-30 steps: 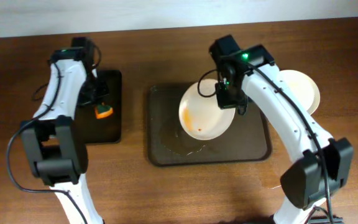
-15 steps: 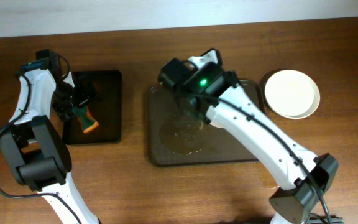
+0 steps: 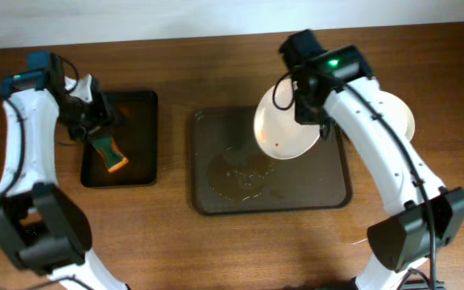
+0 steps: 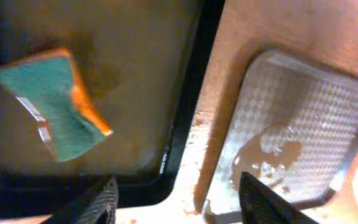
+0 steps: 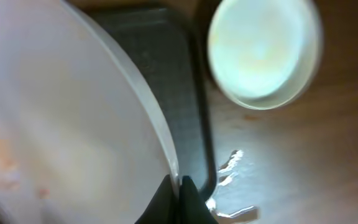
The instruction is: Clean dirty plates on tray and stack at the side
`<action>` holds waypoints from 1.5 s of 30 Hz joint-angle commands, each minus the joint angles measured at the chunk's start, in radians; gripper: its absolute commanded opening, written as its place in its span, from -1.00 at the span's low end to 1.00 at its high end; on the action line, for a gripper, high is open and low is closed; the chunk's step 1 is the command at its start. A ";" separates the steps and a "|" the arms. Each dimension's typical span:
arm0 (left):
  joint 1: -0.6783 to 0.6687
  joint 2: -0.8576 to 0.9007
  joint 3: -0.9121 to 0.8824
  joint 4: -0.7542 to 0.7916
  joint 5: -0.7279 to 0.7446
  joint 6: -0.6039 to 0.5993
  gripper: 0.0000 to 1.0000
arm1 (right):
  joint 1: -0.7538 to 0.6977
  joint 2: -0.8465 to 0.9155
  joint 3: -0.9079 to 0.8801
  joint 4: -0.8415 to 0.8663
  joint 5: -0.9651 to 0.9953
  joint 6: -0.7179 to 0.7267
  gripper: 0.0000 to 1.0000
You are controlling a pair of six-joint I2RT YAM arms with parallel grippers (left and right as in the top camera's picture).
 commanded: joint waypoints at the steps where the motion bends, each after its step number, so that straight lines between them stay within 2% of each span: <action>1: -0.003 -0.023 0.002 0.001 -0.274 -0.102 0.25 | -0.061 -0.010 -0.127 0.058 -0.220 -0.044 -0.92; 3: -0.003 0.013 -0.052 0.053 -0.349 -0.182 0.26 | -0.052 -0.010 -0.227 0.148 -0.224 -0.044 -0.92; 8: -0.003 0.179 -0.071 0.109 -0.348 -0.229 0.18 | -0.027 -0.010 -0.409 0.324 -0.245 -0.043 -0.91; 10: -0.003 0.239 -0.071 0.111 -0.340 -0.231 0.08 | -0.027 -0.010 -0.444 0.357 -0.245 -0.043 -0.92; 15: -0.011 0.330 -0.071 0.132 -0.330 -0.231 0.05 | -0.027 -0.010 -0.454 0.367 -0.245 -0.043 -0.92; 16: -0.011 0.337 -0.071 0.132 -0.333 -0.231 -0.53 | -0.027 -0.010 -0.454 0.366 -0.245 -0.043 -0.92; 17: -0.011 0.336 -0.071 0.131 -0.329 -0.231 -1.00 | -0.027 -0.010 -0.454 0.363 -0.245 -0.044 -0.91; 20: -0.011 0.334 -0.015 0.055 -0.296 -0.231 -1.00 | -0.027 -0.010 -0.454 0.362 -0.246 -0.044 -0.92; 23: -0.016 0.327 0.153 -0.119 -0.270 -0.226 -1.00 | -0.027 -0.010 -0.454 0.363 -0.302 -0.045 -0.91; 27: -0.050 0.305 0.252 -0.197 -0.156 -0.113 -1.00 | -0.027 -0.009 -0.461 0.375 -0.320 -0.044 -0.92; 30: -0.093 0.267 0.255 -0.195 -0.146 -0.077 -1.00 | -0.027 -0.009 -0.529 0.467 -0.320 -0.043 -0.92; 31: -0.118 0.244 0.255 -0.193 -0.149 -0.052 -1.00 | -0.027 -0.009 -0.595 0.545 -0.324 -0.036 -0.91; 33: -0.151 0.220 0.255 -0.202 -0.148 -0.047 -1.00 | -0.027 -0.009 -0.655 0.605 -0.325 0.033 -0.92; 36: -0.219 0.219 0.254 -0.233 -0.148 -0.045 -1.00 | -0.027 -0.009 -0.701 0.696 -0.363 0.047 -0.91; 39: -0.318 0.220 0.250 -0.231 -0.147 -0.047 -1.00 | -0.027 -0.009 -0.735 0.764 -0.373 0.047 -0.91; 43: -0.457 0.220 0.171 -0.102 -0.019 -0.054 -1.00 | -0.027 -0.009 -0.762 0.788 -0.383 0.074 -0.92; 45: -0.547 0.225 0.071 0.065 -0.006 -0.197 -1.00 | -0.027 -0.009 -0.762 0.805 -0.399 0.073 -0.91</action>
